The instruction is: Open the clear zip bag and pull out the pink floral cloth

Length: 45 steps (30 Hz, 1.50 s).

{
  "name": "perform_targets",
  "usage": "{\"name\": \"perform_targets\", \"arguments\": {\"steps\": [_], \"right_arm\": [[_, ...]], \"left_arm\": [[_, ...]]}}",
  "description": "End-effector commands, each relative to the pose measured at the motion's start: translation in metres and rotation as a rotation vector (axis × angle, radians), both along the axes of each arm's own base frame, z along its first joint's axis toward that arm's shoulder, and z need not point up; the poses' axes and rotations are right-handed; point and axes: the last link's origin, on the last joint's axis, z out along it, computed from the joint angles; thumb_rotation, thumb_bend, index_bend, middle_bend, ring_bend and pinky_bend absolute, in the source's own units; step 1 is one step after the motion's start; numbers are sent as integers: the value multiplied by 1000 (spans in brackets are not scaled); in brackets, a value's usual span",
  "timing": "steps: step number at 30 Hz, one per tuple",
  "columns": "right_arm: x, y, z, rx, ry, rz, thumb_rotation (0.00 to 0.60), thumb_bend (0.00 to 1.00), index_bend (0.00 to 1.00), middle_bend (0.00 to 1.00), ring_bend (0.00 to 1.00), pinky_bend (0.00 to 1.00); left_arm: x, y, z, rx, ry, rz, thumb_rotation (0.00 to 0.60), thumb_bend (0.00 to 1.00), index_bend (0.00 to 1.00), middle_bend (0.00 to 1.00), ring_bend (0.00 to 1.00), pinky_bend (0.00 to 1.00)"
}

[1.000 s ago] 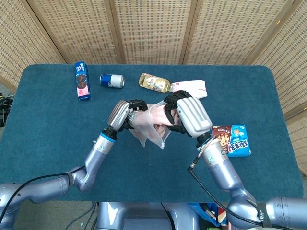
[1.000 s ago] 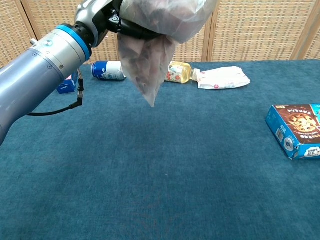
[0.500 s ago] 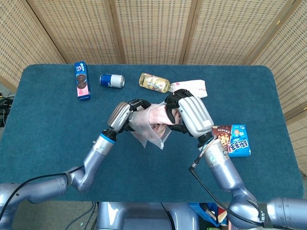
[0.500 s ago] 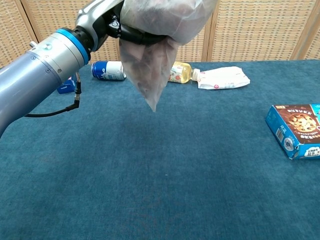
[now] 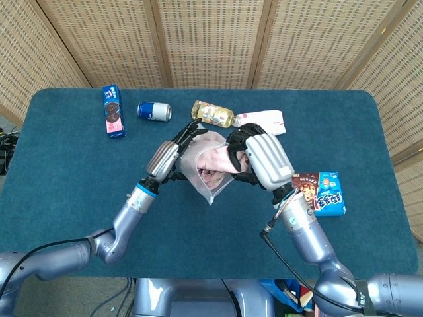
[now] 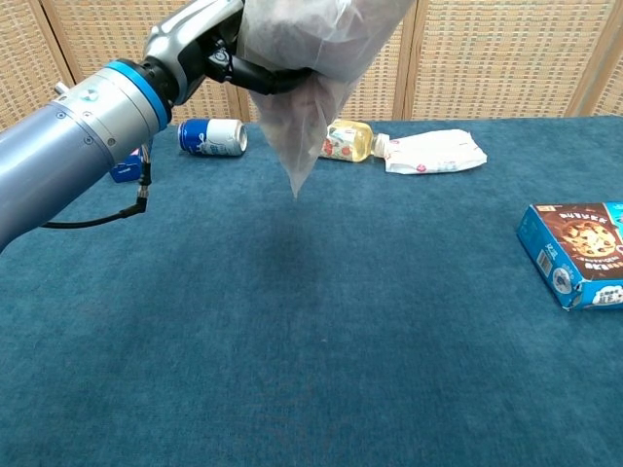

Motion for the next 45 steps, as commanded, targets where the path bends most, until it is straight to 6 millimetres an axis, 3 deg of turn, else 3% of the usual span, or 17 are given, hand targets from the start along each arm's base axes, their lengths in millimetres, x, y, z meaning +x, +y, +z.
{"name": "perform_targets", "arguments": {"steps": [1, 6, 10, 15, 25, 45], "right_arm": [[1, 0, 0, 0, -2, 1, 600, 819, 785, 528, 424, 229], [2, 1, 1, -2, -4, 2, 600, 823, 785, 527, 424, 229], [3, 1, 2, -7, -5, 5, 600, 824, 785, 528, 424, 229], [4, 1, 3, -10, -4, 5, 600, 823, 785, 528, 424, 229], [2, 1, 4, -13, 0, 0, 600, 823, 785, 527, 424, 229], [2, 7, 8, 39, 42, 43, 600, 823, 785, 522, 424, 229]], "left_arm": [[-1, 0, 0, -4, 4, 4, 600, 383, 111, 0, 77, 245], [-3, 0, 0, -13, 19, 7, 600, 372, 55, 0, 19, 120], [-5, 0, -1, -24, 44, 4, 600, 305, 0, 0, 0, 0], [-12, 0, 0, -34, 100, -3, 600, 237, 0, 0, 0, 0], [-30, 0, 7, -35, 166, -1, 600, 201, 0, 0, 0, 0], [-96, 10, 48, -17, 377, 52, 600, 209, 0, 0, 0, 0]]}}
